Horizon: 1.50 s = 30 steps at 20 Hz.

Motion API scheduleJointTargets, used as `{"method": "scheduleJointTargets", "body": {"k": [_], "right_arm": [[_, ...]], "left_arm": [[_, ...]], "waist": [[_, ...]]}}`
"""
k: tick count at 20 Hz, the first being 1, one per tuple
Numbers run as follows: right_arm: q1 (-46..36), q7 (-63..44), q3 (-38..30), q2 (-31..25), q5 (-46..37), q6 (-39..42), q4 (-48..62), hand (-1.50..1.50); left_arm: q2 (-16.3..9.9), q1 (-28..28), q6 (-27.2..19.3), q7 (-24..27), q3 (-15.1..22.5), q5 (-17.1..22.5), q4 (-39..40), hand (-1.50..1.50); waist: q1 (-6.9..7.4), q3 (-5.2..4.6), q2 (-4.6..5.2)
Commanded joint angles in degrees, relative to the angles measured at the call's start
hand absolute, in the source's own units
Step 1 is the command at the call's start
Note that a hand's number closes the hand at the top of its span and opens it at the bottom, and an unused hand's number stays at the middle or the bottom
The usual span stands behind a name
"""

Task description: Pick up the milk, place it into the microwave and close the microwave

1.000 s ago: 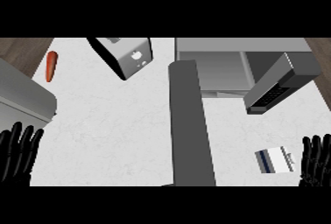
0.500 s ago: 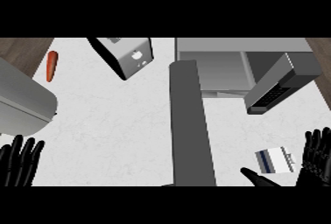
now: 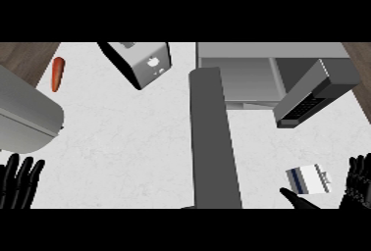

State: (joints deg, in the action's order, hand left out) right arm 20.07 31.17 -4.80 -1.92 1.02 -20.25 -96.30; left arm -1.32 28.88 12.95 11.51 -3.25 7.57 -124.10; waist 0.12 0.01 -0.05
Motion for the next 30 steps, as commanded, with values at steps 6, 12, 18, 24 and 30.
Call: {"method": "scheduleJointTargets", "body": {"k": [6, 12, 18, 24, 30], "right_arm": [[-4.5, 3.9, -9.4, -7.0, 5.7, 7.6, 13.2, -1.5], [-3.0, 10.7, -8.1, -5.3, 4.0, 10.8, 20.9, -1.5], [-10.2, 17.1, -12.5, -7.8, 3.9, 10.9, 37.1, -1.5], [-12.5, 21.2, -12.9, -7.8, 4.2, 13.1, 44.4, -1.5], [-20.1, 24.9, -14.8, -11.9, 4.5, 17.6, 58.5, -1.5]], "left_arm": [[1.3, 4.8, 0.6, 5.8, 1.6, -1.6, 1.1, -1.5], [0.0, 0.4, 1.3, 3.7, -1.5, 0.3, 3.2, -1.5], [1.3, 5.1, -1.6, 2.7, 5.4, -2.5, -1.8, -1.5], [1.3, 0.0, -3.9, -3.3, 3.4, -2.2, -3.1, -1.5], [1.3, 4.8, 0.1, 3.4, 2.3, -2.2, -1.1, -1.5]], "waist": [[0.25, 0.0, -0.02], [0.0, 0.0, 0.02], [0.37, 0.04, 0.02], [0.11, 0.04, 0.05], [0.49, 0.07, 0.07]]}}
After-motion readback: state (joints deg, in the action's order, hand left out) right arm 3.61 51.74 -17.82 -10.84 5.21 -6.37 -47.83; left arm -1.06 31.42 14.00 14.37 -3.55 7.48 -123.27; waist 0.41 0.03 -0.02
